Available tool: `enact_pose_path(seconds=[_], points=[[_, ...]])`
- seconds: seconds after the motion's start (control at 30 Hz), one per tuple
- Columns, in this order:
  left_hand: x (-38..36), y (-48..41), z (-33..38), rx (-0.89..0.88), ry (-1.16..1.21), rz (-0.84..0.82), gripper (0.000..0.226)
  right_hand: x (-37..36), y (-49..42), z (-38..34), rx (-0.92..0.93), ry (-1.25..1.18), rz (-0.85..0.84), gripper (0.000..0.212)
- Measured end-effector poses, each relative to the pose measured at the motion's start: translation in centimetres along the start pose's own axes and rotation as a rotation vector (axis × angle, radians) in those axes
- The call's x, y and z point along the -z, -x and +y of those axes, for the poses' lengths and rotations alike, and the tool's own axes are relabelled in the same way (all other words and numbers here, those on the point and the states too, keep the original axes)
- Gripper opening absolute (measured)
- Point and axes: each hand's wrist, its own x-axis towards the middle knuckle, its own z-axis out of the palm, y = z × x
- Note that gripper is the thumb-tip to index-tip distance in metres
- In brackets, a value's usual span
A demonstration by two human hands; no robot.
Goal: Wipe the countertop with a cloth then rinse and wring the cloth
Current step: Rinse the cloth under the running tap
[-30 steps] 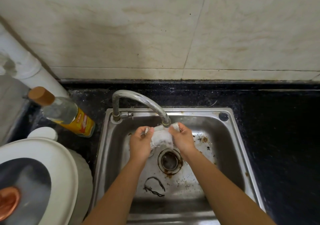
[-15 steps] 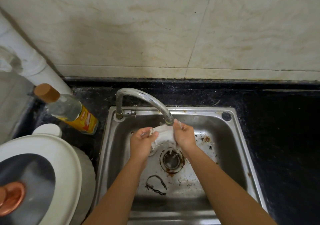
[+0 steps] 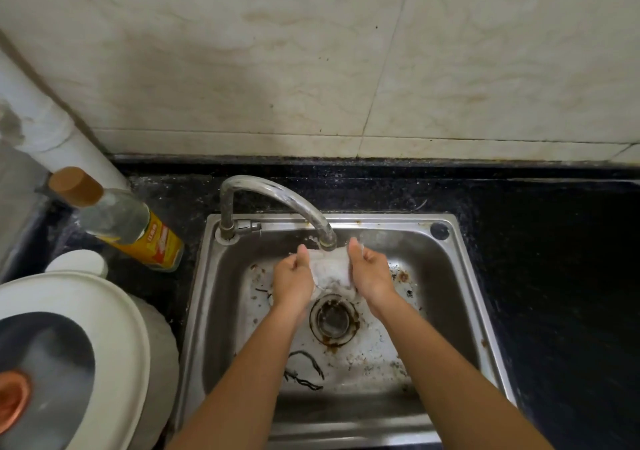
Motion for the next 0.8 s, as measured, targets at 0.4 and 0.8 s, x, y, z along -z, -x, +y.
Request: enact_pose_path(seconds=[0.4, 0.8], points=[[-1.1, -0.5, -0.3, -0.024, -0.092, 0.081, 0.05, 1.5, 0.1, 0.9, 0.11, 0.016, -0.062, 0.04], [0.2, -0.9, 0.5, -0.123, -0.187, 0.084, 0.05, 0.9, 0.4, 0.0, 0.146, -0.03, -0.139, 0.04]])
